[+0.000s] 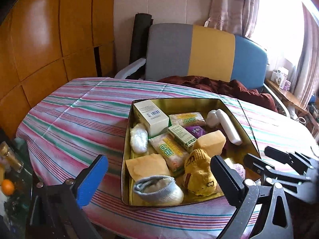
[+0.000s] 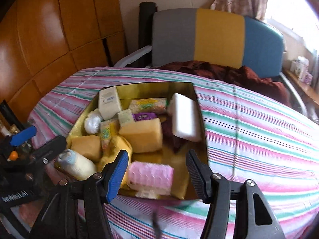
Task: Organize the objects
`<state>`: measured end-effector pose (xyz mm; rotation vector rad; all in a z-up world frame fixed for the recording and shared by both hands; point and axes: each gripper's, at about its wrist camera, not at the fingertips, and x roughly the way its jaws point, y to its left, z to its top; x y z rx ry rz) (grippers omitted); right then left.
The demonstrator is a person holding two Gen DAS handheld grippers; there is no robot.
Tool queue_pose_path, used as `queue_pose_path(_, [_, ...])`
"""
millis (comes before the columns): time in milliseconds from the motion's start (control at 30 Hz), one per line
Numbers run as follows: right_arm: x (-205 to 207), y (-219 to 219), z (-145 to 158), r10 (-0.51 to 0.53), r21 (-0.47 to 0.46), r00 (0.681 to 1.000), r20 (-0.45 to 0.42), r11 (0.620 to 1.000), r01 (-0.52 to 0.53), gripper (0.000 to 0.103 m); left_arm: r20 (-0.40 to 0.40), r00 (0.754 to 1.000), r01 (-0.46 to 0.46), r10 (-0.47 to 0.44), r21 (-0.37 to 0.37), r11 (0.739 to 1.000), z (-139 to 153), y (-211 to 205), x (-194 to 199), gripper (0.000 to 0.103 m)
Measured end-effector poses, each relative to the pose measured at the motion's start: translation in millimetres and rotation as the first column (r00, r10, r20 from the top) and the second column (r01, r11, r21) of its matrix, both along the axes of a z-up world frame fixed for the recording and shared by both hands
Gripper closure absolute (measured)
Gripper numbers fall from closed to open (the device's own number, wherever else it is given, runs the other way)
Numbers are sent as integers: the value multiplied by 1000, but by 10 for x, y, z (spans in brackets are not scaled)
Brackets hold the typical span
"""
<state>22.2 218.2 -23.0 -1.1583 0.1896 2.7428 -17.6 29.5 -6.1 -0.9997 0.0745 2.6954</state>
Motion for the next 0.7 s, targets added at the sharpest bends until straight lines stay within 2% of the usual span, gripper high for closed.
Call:
queue_pose_path(133, [107,64,8,-61,24,998,-16,998,62,42,-7,1000,5,-5,-9,1000,14,38,53,0])
queue_pose_path(333, [143,139,33,-141,79,990,-24,987,142,37,-26,1000,18,-17,23,1000,56,9,118,0])
queue_pose_path(433, [142,128,43,-127,73,991,-27,989,129,37,-35,999,11,-9,41,999,76,-24,121,0])
queue_pose_path(700, [120,62,-30,-92,58,996,-13,994,92,37,-32,999,-2,3,33,999,70,-24,125,0])
